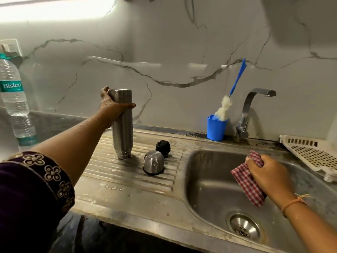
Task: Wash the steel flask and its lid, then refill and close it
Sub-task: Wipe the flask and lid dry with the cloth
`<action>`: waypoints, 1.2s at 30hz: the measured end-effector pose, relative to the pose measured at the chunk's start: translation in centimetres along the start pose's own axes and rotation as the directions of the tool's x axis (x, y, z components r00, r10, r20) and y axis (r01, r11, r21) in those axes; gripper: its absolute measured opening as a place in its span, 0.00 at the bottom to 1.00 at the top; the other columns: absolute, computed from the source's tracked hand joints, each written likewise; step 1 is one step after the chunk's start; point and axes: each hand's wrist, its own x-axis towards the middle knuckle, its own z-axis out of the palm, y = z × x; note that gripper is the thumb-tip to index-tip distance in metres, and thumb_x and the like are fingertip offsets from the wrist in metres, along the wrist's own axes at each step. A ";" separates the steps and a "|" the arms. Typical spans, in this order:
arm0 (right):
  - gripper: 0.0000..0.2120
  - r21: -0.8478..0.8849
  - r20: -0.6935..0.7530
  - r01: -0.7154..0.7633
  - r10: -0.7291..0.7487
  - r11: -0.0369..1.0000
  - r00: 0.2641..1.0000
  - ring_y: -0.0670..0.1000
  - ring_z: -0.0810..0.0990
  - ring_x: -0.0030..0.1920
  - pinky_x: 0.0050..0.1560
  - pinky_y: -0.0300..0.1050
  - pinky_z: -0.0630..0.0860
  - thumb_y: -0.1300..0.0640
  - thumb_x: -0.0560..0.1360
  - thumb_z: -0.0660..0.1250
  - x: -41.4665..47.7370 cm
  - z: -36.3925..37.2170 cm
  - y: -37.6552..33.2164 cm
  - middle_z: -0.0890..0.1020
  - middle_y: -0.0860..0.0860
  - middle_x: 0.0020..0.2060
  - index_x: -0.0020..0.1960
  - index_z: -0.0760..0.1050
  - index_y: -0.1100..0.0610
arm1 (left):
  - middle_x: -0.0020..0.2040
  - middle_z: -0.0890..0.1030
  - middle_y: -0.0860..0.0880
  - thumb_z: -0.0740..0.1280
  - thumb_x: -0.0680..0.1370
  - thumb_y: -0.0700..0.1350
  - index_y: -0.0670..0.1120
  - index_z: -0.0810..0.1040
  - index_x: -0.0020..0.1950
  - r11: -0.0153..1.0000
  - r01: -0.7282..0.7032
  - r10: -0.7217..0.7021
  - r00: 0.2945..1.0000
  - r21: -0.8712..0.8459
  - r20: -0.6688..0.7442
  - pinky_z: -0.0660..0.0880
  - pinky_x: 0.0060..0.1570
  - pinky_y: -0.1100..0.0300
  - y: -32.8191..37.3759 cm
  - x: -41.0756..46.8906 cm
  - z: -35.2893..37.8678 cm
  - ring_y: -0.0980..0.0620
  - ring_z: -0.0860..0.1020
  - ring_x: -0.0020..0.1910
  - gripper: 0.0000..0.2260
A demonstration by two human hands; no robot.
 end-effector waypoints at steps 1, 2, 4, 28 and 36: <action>0.14 0.002 0.000 -0.003 0.003 1.000 1.000 0.52 0.76 0.33 0.30 0.39 0.66 0.50 0.79 0.61 0.0 0.0 0.0 0.78 0.55 0.33 0.42 0.73 0.59 | 0.71 0.64 0.42 0.75 0.69 0.41 0.49 0.50 0.76 1.000 -0.001 0.001 1.000 0.012 0.001 0.66 0.67 0.47 -0.1 -0.1 0.1 0.42 0.66 0.68 0.44; 0.14 0.005 0.000 -0.005 0.005 1.000 1.000 0.51 0.76 0.33 0.30 0.39 0.66 0.50 0.79 0.61 0.0 -0.1 -0.1 0.78 0.55 0.33 0.41 0.73 0.59 | 0.71 0.63 0.42 0.75 0.69 0.40 0.49 0.49 0.76 1.000 -0.007 0.007 1.000 0.020 0.005 0.66 0.67 0.46 0.0 -0.2 0.1 0.42 0.66 0.68 0.45; 0.13 0.007 0.003 -0.010 0.010 1.000 1.000 0.51 0.76 0.33 0.30 0.39 0.67 0.50 0.79 0.61 0.0 0.0 0.0 0.78 0.54 0.32 0.42 0.73 0.58 | 0.72 0.62 0.42 0.76 0.69 0.40 0.50 0.48 0.76 1.000 -0.013 0.013 1.000 0.025 0.013 0.65 0.68 0.46 -0.1 -0.2 0.2 0.41 0.65 0.69 0.46; 0.13 0.067 -0.008 -0.045 0.046 0.997 0.999 0.50 0.77 0.33 0.30 0.39 0.69 0.50 0.79 0.61 0.2 0.2 0.4 0.78 0.53 0.33 0.44 0.74 0.59 | 0.65 0.66 0.44 0.70 0.74 0.50 0.48 0.67 0.66 0.937 -0.034 0.018 0.999 0.347 0.050 0.70 0.63 0.46 -4.2 -13.0 5.3 0.43 0.68 0.65 0.23; 0.13 0.056 -0.006 -0.048 0.049 0.997 0.999 0.49 0.76 0.33 0.30 0.39 0.68 0.50 0.79 0.60 0.2 -0.2 0.2 0.77 0.52 0.33 0.45 0.74 0.59 | 0.69 0.67 0.40 0.73 0.72 0.53 0.47 0.59 0.73 0.799 0.090 -0.267 0.939 0.594 0.217 0.69 0.64 0.49 -5.3 -13.4 8.6 0.41 0.70 0.65 0.35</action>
